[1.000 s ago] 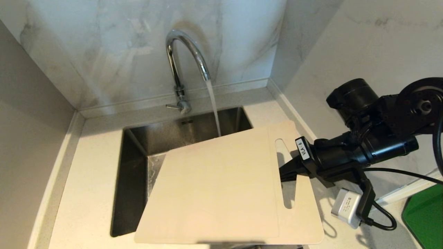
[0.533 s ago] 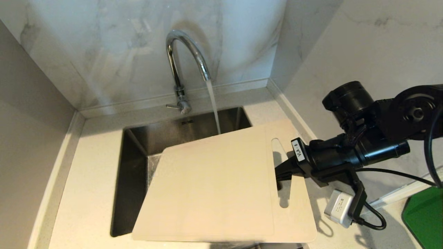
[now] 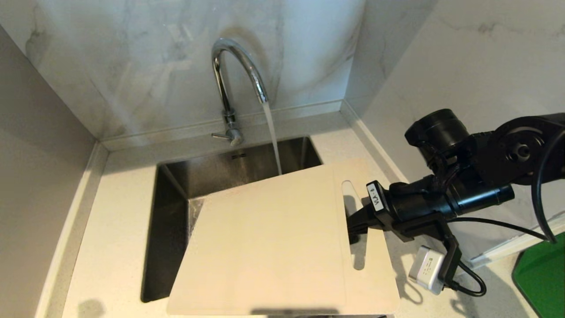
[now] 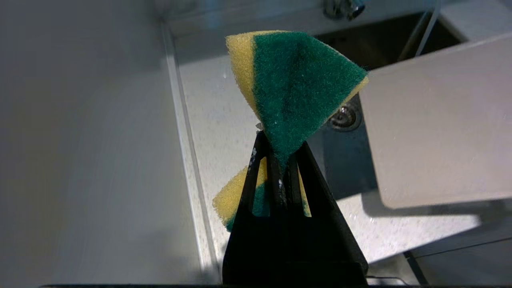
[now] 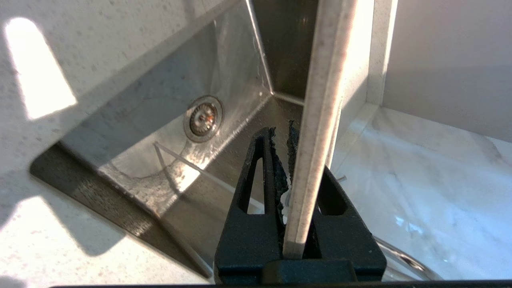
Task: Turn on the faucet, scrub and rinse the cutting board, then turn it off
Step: Scrub the cutting board underwater
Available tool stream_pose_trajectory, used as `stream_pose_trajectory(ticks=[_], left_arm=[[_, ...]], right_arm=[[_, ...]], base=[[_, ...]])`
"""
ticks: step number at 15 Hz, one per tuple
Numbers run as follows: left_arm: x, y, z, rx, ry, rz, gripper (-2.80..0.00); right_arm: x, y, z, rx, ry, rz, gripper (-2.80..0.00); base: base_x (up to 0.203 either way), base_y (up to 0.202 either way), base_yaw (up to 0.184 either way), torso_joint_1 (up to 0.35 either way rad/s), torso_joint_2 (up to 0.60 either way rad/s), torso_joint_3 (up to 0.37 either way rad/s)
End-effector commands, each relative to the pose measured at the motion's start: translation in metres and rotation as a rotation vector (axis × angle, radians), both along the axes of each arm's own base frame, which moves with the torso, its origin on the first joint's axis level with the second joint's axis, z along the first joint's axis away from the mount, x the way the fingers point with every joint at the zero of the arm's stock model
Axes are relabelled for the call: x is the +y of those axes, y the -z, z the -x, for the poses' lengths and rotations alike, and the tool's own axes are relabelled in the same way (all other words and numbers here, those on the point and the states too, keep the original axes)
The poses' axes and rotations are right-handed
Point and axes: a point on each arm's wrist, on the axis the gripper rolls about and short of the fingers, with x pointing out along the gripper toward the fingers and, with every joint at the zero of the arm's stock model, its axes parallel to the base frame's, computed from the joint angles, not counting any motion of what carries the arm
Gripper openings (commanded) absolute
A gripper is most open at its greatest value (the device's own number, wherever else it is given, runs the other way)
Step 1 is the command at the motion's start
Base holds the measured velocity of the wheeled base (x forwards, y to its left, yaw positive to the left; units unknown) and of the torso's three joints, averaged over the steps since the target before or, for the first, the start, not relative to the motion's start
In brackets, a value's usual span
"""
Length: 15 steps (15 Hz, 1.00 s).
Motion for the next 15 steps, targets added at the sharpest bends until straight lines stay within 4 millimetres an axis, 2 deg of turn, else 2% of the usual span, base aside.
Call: stream_pose_trajectory(ticks=[1,5,9,13,15], left_arm=[[0.0,-0.042,-0.047,0.139,-0.004,0.0,-2.8],[0.002,-0.083,-0.105,0.233,-0.04,0.002,-2.8],[-0.001,-0.119,-0.115,0.317,-0.004,-0.002,-2.8],[-0.011,-0.128,-0.129,0.405,0.075,-0.007,-2.8],[-0.021,-0.132,-0.134,0.442,0.114,0.026,-2.8]], right_arm=[[0.005,0.004,-0.001,-0.017,-0.025,-0.001,-2.8],[0.01,0.006,0.002,-0.024,-0.046,-0.003,-2.8],[0.011,0.007,0.001,-0.025,-0.047,-0.003,-2.8],[0.012,0.012,0.001,-0.029,-0.052,-0.004,-2.8],[0.019,0.012,0.001,-0.052,-0.073,-0.011,-2.8]], base=[[0.0,0.0,0.0,0.0,0.0,0.0],[0.0,0.0,0.0,0.0,0.0,0.0],[0.0,0.0,0.0,0.0,0.0,0.0],[0.0,0.0,0.0,0.0,0.0,0.0],[0.0,0.0,0.0,0.0,0.0,0.0]])
